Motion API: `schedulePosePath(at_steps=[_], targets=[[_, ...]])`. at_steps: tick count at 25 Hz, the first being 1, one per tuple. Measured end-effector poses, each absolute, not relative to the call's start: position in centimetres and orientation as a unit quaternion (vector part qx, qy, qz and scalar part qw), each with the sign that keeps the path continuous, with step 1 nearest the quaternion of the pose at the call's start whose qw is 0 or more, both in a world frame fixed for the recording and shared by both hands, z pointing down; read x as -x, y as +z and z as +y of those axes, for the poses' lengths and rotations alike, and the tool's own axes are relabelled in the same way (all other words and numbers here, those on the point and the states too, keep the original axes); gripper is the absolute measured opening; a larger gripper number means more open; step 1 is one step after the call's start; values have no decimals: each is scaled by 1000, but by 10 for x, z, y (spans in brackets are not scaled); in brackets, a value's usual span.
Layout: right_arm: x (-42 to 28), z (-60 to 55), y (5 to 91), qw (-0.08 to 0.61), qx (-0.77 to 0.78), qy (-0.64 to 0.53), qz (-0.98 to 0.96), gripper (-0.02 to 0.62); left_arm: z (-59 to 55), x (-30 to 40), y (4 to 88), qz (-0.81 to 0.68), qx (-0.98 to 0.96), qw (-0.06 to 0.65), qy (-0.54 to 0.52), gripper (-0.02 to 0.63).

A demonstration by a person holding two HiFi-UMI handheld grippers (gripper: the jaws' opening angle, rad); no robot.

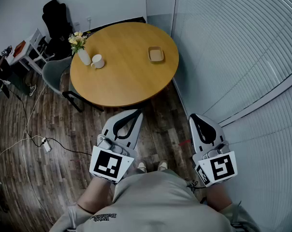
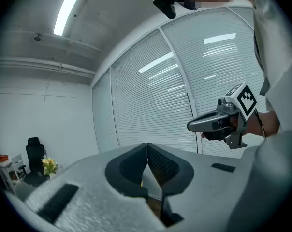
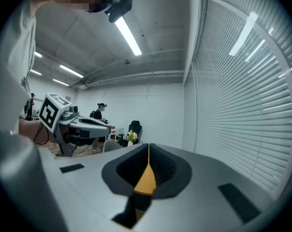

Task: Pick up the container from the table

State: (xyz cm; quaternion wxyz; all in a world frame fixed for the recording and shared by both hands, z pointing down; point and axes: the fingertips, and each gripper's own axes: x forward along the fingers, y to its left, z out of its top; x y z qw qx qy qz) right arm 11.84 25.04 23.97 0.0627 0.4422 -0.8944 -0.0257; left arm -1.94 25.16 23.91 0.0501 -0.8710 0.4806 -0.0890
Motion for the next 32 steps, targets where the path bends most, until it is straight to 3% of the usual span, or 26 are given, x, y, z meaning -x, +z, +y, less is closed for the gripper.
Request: schedulePosePath(at_steps=[32], targets=[[-187, 234, 266, 58, -431, 14, -900, 32, 245, -45, 265, 484, 863, 54, -133, 21]])
